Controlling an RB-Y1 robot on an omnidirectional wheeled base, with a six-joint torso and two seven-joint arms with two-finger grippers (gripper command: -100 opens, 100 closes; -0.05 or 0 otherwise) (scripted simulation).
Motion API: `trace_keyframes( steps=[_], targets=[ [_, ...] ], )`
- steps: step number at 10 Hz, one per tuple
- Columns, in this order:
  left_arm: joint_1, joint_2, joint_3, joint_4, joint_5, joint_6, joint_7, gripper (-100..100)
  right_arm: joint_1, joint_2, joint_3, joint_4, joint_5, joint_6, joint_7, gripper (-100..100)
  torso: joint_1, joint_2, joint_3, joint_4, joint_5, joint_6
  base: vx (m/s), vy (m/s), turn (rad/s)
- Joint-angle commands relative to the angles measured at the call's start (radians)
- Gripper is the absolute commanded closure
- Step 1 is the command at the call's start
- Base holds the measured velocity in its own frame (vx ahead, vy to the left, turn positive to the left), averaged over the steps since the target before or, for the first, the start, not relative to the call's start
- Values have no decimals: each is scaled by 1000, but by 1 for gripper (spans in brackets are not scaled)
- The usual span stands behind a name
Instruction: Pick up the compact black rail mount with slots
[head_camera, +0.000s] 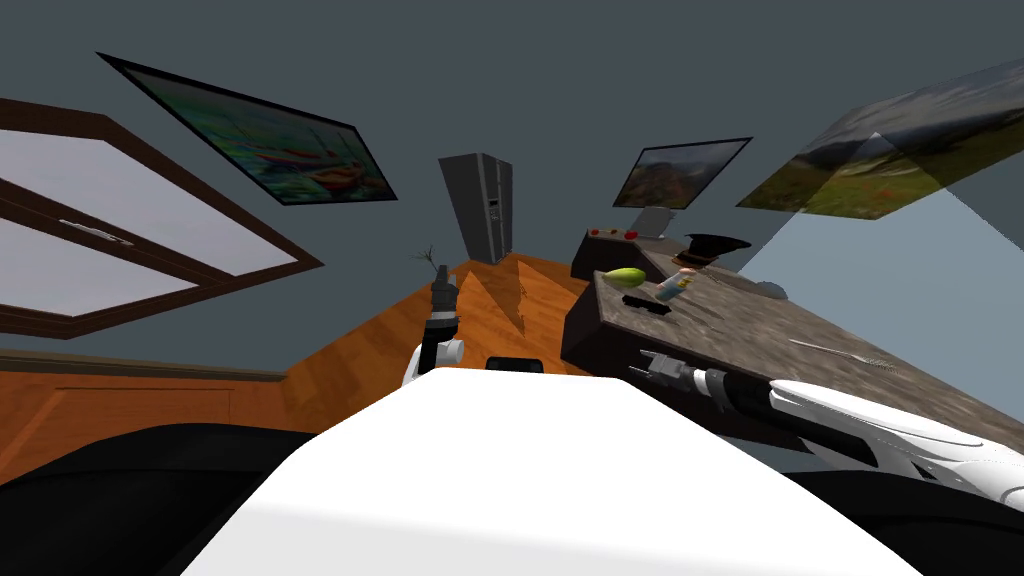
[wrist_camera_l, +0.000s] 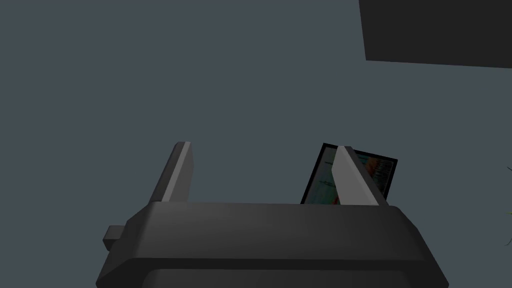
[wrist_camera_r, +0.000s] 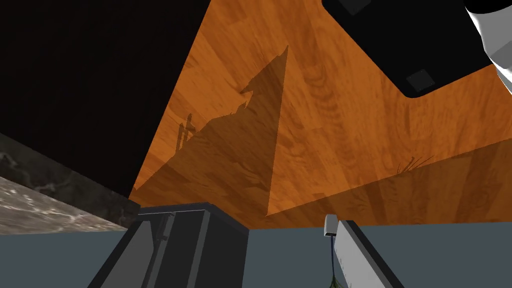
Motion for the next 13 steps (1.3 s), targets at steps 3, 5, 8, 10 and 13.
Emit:
trace_keyframes(
  steps=[3,5,8,10,13],
  targets=[
    [0,0,0,0,0,0,0,0,-4,-101,25,91,72,-28,-12,-100,0,-1,-1,0,0,0,95,-70,151],
    [0,0,0,0,0,0,0,0,-7,-148,39,125,106,-38,-21,-100,-3,-4,-2,-1,-1,-1,111,-123,219],
    [0,0,0,0,0,0,0,0,-14,-216,68,185,171,-56,-39,-100,-2,-2,-1,-1,-1,0,103,-109,138],
    [0,0,0,0,0,0,0,0,-18,-242,83,210,201,-65,-48,-100,-5,-5,-3,-1,-1,-1,136,-160,209],
    [0,0,0,0,0,0,0,0,-24,-276,114,250,257,-82,-65,-100,1,0,0,0,0,0,75,-97,147]
  ],
)
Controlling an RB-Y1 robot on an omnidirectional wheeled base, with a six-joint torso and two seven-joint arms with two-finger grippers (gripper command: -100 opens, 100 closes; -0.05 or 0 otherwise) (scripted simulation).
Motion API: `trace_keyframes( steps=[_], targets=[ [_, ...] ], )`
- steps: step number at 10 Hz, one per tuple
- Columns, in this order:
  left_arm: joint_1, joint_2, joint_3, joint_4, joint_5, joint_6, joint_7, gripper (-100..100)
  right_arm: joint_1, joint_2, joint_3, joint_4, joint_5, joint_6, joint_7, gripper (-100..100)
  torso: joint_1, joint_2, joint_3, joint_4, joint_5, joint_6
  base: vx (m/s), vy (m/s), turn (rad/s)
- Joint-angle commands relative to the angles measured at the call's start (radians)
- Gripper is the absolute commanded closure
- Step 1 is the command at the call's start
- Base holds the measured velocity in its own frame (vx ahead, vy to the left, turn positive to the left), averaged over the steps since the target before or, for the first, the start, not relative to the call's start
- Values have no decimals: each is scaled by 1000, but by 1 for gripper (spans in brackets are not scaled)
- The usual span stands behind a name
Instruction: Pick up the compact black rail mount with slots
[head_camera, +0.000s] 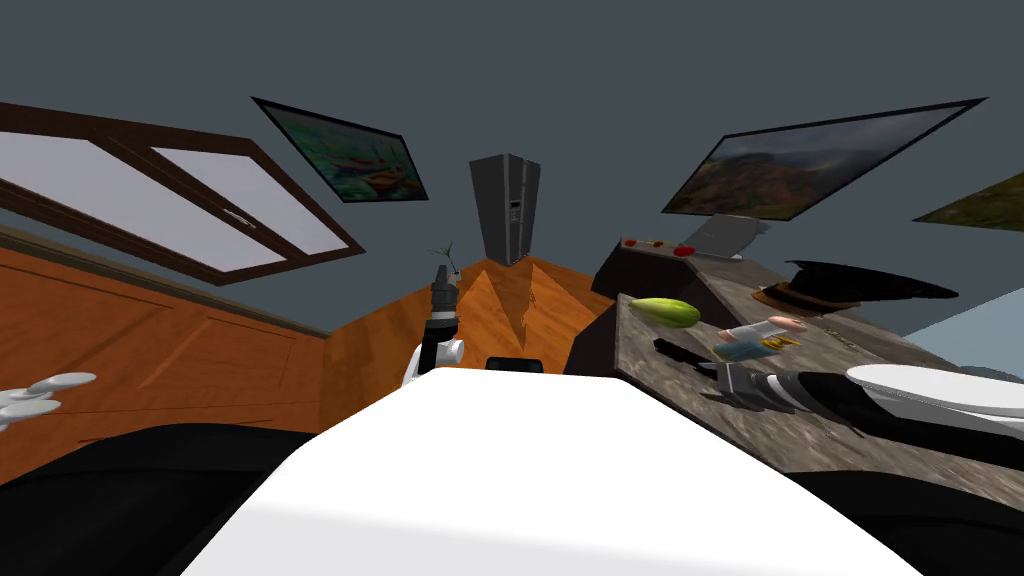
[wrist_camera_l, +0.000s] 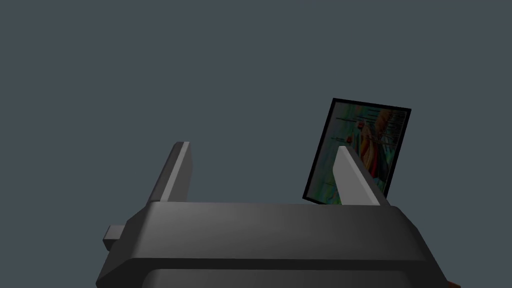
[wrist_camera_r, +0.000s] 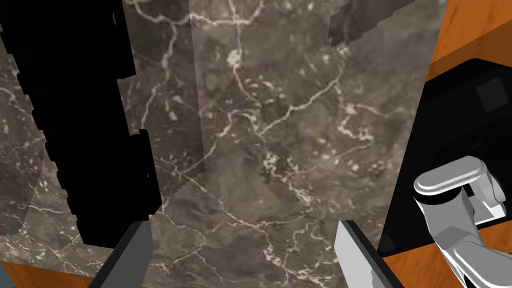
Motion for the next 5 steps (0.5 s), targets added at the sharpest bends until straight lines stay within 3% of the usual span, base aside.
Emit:
trace_keyframes(
  steps=[1,2,3,5],
  targets=[
    [0,0,0,0,0,0,0,0,-19,-7,19,12,29,-8,-16,-100,0,0,0,0,0,0,96,-132,137],
    [0,0,0,0,0,0,0,0,-22,-15,51,34,75,-24,-31,-100,1,1,0,0,-1,1,117,-232,294],
    [0,0,0,0,0,0,0,0,-22,-15,51,34,75,-24,-31,-100,-5,0,0,0,-1,0,111,-212,207],
    [0,0,0,0,0,0,0,0,-21,-9,68,38,94,-31,-36,-100,-1,0,0,0,-1,1,85,-112,80]
  ],
)
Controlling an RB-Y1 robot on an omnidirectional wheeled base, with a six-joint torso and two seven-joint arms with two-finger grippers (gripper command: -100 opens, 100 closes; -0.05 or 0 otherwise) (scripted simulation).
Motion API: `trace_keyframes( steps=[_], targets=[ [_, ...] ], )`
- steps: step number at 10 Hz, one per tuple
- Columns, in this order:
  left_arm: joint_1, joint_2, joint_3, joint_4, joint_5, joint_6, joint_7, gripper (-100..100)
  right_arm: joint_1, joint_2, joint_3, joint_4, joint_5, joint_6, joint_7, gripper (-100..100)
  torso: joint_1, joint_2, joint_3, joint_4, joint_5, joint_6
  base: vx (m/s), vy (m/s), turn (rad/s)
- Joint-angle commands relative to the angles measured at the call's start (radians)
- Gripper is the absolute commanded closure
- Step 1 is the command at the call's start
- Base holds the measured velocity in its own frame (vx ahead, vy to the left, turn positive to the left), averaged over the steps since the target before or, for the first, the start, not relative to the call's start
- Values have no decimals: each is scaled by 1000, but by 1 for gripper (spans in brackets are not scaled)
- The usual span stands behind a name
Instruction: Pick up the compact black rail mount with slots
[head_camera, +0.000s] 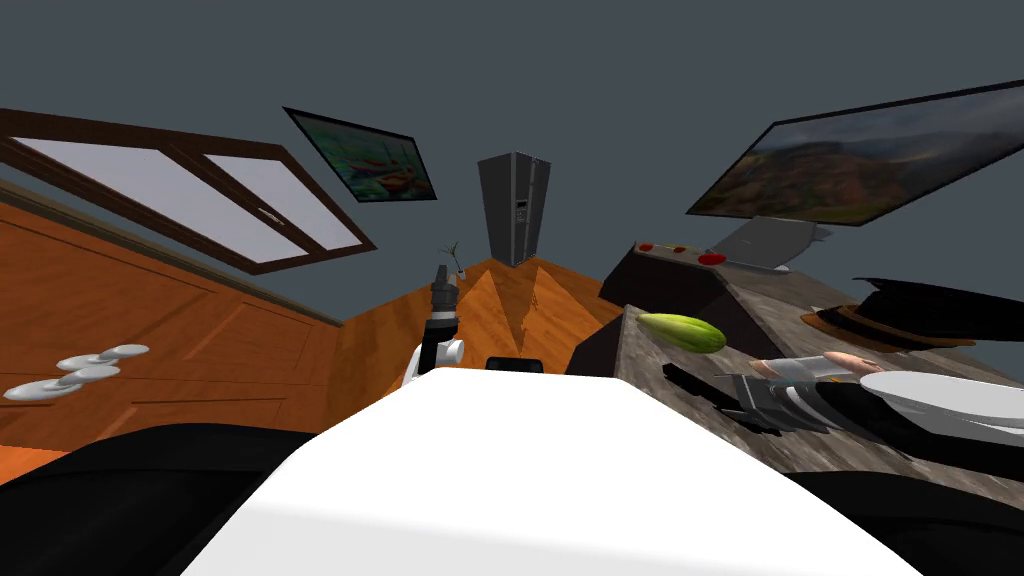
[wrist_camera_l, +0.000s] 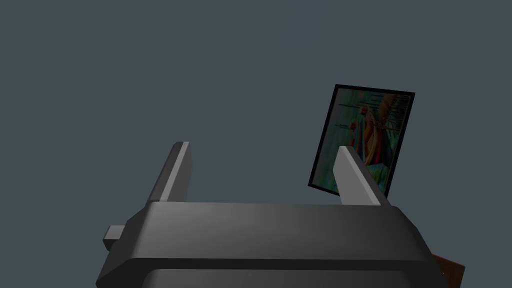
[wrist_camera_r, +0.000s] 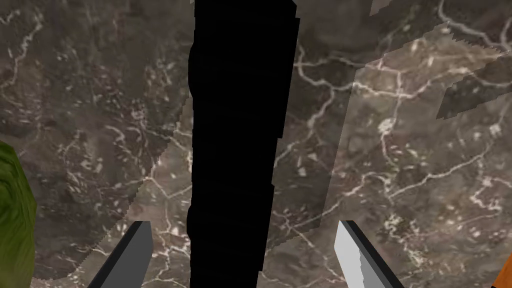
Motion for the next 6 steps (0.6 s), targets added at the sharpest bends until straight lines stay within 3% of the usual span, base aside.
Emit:
trace_keyframes(
  steps=[1,3,4,5,6],
  targets=[
    [0,0,0,0,0,0,0,0,4,36,37,-8,31,-15,-10,-100,0,0,0,0,0,0,95,-133,194],
    [0,0,0,0,0,0,0,0,-5,41,34,6,37,-23,-8,-100,-2,0,0,0,0,0,51,-91,70],
    [0,0,0,0,0,0,0,0,-2,40,33,5,33,-23,-5,0,3,2,1,1,1,0,6,-11,2],
    [0,0,0,0,0,0,0,0,-26,68,25,42,67,-46,-35,-100,6,4,2,1,2,0,-92,-8,270],
    [-1,0,0,0,0,0,0,0,-51,96,17,75,100,-69,-65,-100,7,9,5,2,2,-1,-206,-20,397]
  ],
)
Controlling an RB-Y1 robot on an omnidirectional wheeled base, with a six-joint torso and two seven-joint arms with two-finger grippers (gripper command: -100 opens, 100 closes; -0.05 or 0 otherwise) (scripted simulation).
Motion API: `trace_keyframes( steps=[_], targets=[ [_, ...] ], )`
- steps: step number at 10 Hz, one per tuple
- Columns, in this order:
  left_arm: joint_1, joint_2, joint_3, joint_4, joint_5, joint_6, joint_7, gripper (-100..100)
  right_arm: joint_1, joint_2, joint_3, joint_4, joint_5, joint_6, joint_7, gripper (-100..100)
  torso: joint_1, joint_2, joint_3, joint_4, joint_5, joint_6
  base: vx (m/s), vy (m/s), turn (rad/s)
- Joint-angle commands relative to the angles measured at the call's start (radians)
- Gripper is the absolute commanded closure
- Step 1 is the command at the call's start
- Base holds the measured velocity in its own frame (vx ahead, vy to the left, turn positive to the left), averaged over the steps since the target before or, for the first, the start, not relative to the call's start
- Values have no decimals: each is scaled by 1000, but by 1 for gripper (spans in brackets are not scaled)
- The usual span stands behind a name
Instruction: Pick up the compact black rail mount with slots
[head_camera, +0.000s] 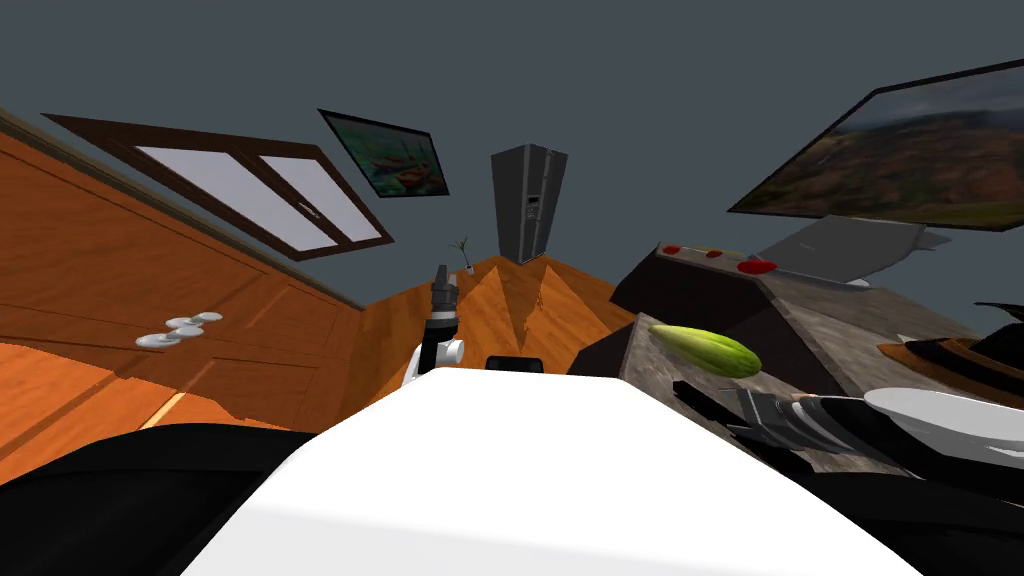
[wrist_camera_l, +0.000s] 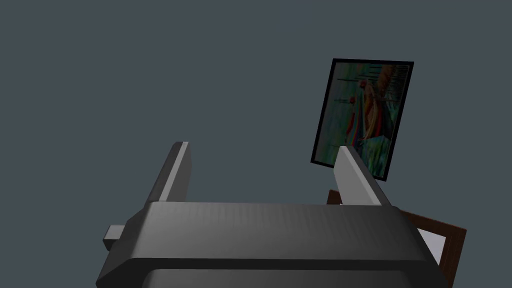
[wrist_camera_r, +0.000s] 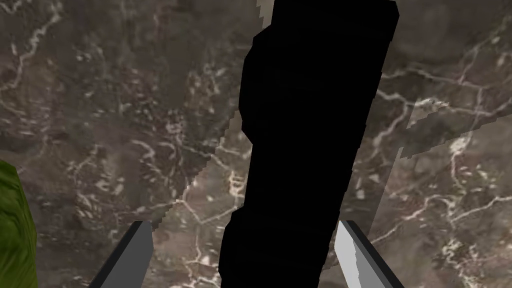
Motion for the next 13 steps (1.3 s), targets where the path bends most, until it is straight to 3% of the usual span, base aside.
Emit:
trace_keyframes(
  steps=[1,2,3,9,10,11,13],
  targets=[
    [0,0,0,0,0,0,0,0,-29,38,-20,50,42,-36,-47,-100,0,0,0,0,0,0,-273,-9,390],
    [0,0,0,0,0,0,0,0,-54,66,-28,82,76,-59,-76,-100,-1,4,3,1,0,1,-282,6,403],
    [0,0,0,0,0,0,0,0,-54,66,-28,95,76,-59,-76,-100,0,6,4,2,0,1,-163,-27,150],
    [0,0,0,0,0,0,0,0,-176,206,-67,279,242,-177,-225,-100,-2,-1,0,0,-1,1,-172,2,308],
    [0,0,0,0,0,0,0,0,-176,206,-67,282,242,-177,-225,-100,-3,0,0,0,-1,1,-139,21,132],
    [1,0,0,0,0,0,0,0,-201,234,-75,314,275,-200,-255,-100,-3,-1,0,0,-1,3,-142,36,164],
    [1,0,0,0,0,0,0,0,-205,232,-72,319,272,-199,-249,-100,-2,-3,-1,0,0,2,-81,23,75]
  ],
)
